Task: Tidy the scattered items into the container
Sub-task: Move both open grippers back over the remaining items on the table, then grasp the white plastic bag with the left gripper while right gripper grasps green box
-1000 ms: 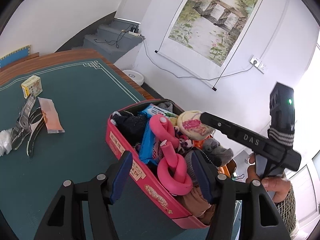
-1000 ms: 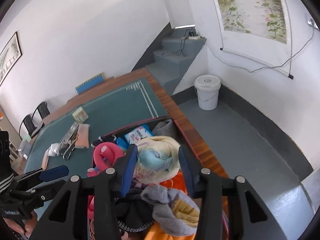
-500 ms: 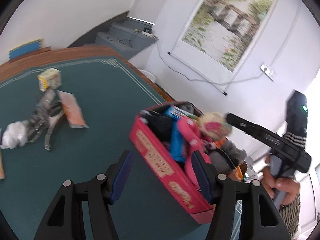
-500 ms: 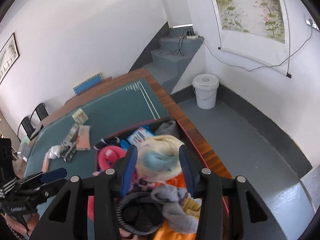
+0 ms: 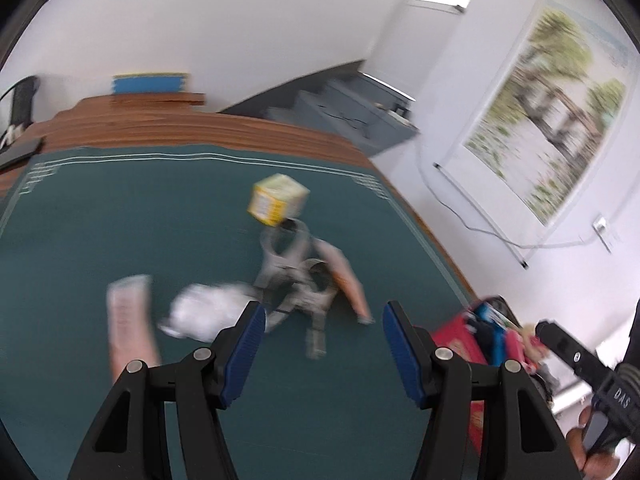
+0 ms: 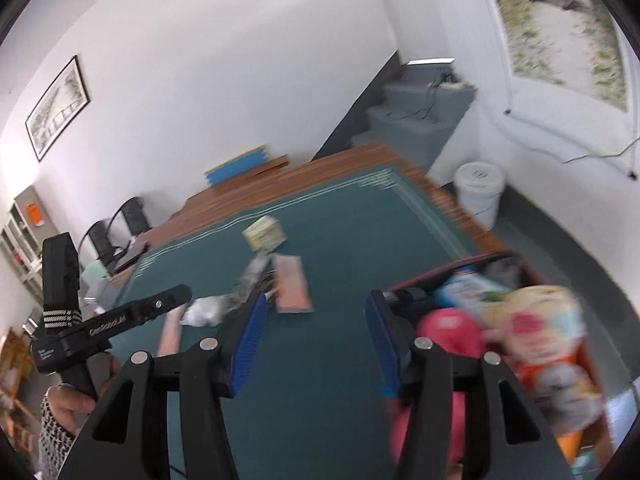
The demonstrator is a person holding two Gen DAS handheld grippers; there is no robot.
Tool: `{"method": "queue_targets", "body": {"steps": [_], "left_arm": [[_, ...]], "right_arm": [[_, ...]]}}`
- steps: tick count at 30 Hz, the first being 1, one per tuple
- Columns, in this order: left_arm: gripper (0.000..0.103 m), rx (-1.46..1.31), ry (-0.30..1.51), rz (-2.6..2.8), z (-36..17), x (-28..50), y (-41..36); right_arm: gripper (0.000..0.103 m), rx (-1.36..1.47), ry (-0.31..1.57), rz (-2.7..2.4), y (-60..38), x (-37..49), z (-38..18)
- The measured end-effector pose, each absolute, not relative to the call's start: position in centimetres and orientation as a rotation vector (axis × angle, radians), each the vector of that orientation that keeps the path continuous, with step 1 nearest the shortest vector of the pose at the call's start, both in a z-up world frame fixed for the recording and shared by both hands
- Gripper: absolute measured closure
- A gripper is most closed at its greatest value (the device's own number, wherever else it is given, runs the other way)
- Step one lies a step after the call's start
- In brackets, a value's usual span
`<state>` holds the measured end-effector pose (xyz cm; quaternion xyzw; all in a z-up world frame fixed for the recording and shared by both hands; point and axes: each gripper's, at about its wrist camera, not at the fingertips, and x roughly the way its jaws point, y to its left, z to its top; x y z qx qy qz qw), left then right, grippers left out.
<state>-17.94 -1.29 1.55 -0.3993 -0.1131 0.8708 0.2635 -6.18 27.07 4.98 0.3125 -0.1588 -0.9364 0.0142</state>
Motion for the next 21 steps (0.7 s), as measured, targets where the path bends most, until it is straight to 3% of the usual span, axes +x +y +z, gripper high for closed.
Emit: {"method": "queue_targets", "body": {"steps": [11, 21], "left_arm": [[0.040, -1.176, -0.412, 2.365, -2.1, -22.6, -5.7], [0.040, -1.196, -0.347, 2.329, -2.5, -24.6, -4.7]], "right_arm": [[0.047, 1.116, -0.719, -2.740, 23.2, -12.7, 0.1], [0.044, 1.171, -0.796, -2.750, 24.0, -14.3, -2.7]]}}
